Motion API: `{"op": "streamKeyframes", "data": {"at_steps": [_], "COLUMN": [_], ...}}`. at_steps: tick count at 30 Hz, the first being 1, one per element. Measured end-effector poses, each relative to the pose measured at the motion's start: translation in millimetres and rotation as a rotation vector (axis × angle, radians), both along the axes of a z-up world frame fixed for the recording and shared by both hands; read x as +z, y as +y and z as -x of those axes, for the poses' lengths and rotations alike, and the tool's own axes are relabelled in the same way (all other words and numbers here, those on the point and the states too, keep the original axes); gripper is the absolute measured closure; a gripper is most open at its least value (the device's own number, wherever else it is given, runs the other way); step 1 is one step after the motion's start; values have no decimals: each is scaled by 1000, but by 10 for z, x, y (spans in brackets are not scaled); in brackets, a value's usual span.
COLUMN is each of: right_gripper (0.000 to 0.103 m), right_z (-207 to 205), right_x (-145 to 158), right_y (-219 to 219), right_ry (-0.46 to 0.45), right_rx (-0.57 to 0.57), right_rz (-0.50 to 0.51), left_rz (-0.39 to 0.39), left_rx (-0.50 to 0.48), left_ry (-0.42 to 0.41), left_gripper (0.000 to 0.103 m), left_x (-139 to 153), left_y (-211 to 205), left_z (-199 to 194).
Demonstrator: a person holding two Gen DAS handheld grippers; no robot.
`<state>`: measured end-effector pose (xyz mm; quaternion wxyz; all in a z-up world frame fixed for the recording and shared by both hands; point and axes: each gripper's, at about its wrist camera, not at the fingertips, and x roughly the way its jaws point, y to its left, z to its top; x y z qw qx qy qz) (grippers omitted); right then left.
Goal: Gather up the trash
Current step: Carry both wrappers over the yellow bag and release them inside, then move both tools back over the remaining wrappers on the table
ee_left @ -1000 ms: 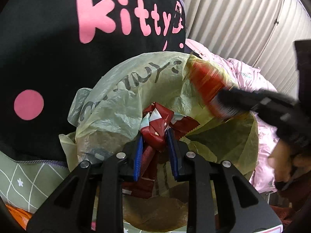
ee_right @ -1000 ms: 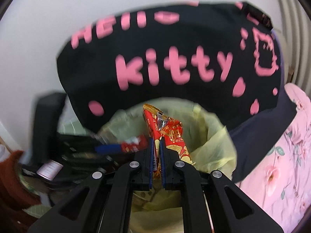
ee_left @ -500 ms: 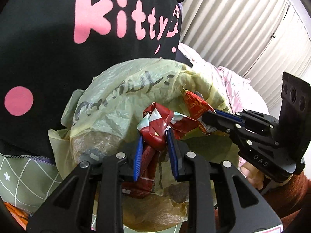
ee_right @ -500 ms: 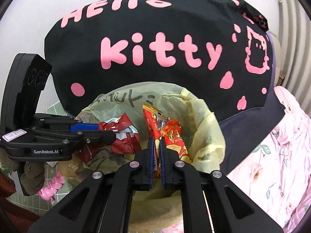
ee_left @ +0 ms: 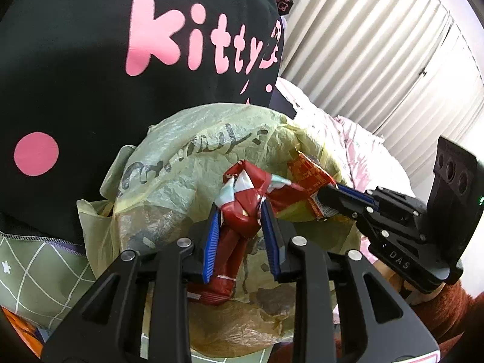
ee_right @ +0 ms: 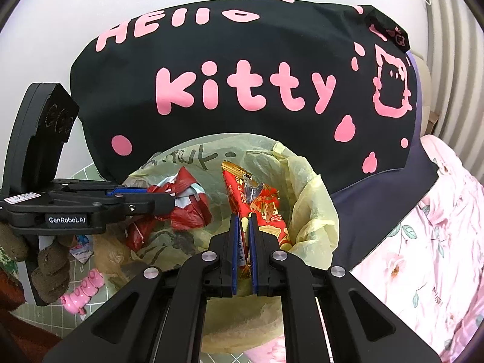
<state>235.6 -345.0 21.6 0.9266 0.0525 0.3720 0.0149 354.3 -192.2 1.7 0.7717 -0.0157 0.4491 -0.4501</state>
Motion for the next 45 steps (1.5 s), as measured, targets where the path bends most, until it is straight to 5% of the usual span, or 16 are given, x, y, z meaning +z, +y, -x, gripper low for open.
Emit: {"op": "streamKeyframes", "data": {"at_steps": [4, 7, 11, 21, 33, 45], "right_gripper": [90, 74, 72, 62, 56, 56], "right_z": [-20, -13, -15, -19, -192, -189], "right_x": [-7, -12, -13, 206, 263, 84], "right_y": [14, 28, 23, 334, 1317, 2501], "right_ry": [1, -2, -5, -98, -120, -79], "right_rx": [-5, -5, -6, 97, 323, 545], "right_rz": [11, 19, 15, 25, 38, 50], "left_rz": [29, 57, 77, 38, -39, -89], "left_rx": [9, 29, 78, 357, 706, 1023], "left_ry": [17, 13, -37, -187, -248, -199], "left_gripper": [63, 58, 55, 51, 51, 50], "left_x": [30, 108, 254, 480, 410, 36], "left_y": [89, 194, 335, 1023, 2328, 3772], "left_z": [-29, -29, 55, 428, 918, 1351]}}
